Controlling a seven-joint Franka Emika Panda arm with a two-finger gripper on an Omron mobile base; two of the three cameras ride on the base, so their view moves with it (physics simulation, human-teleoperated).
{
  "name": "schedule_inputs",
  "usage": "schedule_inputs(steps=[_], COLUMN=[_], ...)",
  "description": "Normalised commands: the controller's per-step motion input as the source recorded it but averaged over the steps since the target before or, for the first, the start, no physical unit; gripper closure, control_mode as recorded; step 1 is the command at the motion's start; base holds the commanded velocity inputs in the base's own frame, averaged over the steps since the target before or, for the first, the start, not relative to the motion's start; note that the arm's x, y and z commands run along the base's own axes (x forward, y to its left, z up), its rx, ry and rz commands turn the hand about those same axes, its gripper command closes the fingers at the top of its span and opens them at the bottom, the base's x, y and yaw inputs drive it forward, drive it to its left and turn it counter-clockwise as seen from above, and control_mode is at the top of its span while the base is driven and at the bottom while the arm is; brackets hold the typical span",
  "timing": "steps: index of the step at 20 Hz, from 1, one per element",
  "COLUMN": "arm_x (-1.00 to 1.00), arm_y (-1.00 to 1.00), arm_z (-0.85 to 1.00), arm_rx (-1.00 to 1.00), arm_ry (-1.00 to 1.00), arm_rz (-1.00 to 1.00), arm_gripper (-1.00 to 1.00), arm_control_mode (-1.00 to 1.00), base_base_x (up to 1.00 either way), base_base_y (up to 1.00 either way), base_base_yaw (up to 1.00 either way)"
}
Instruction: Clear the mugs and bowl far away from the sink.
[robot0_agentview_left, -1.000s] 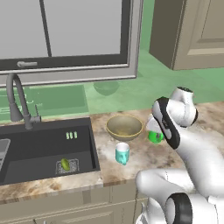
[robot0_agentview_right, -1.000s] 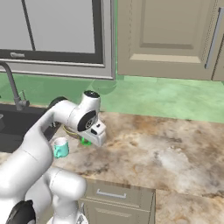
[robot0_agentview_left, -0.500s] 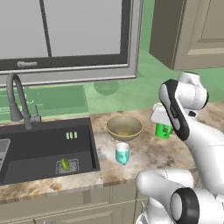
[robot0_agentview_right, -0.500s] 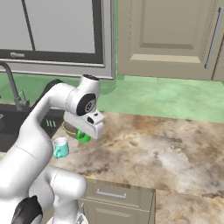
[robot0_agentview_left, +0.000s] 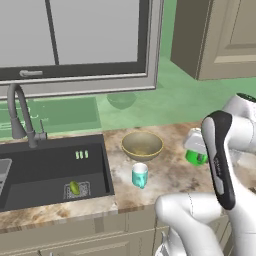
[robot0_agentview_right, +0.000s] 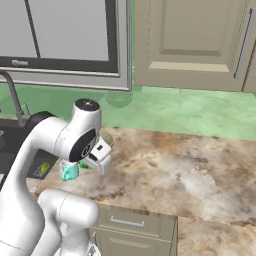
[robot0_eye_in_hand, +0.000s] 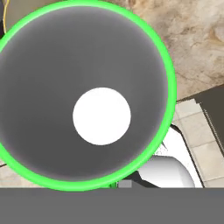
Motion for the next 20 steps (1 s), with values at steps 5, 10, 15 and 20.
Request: schedule_inputs(steps=[5, 10, 15, 20], arm_x=[-0.41, -0.13, -0.05, -0.12], arm_y=[0.0, 0.23, 0.05, 0.01], arm_z=[0.35, 0.55, 0.49, 0.36], arm_rx=[0.0, -0.1, -0.13, -0.15], arm_ry=[-0.05, 0.02, 0.01, -0.05], arm_rz=[0.0, 0.0, 0.0, 0.01], arm_gripper=[1.0, 1.0, 1.0, 1.0], arm_control_mode=[-1.0, -1.0, -1.0, -1.0], base_base_x=[0.0, 0.0, 0.0, 0.0], base_base_y=[0.0, 0.0, 0.0, 0.0], base_base_yaw=[0.0, 0.0, 0.0, 0.0])
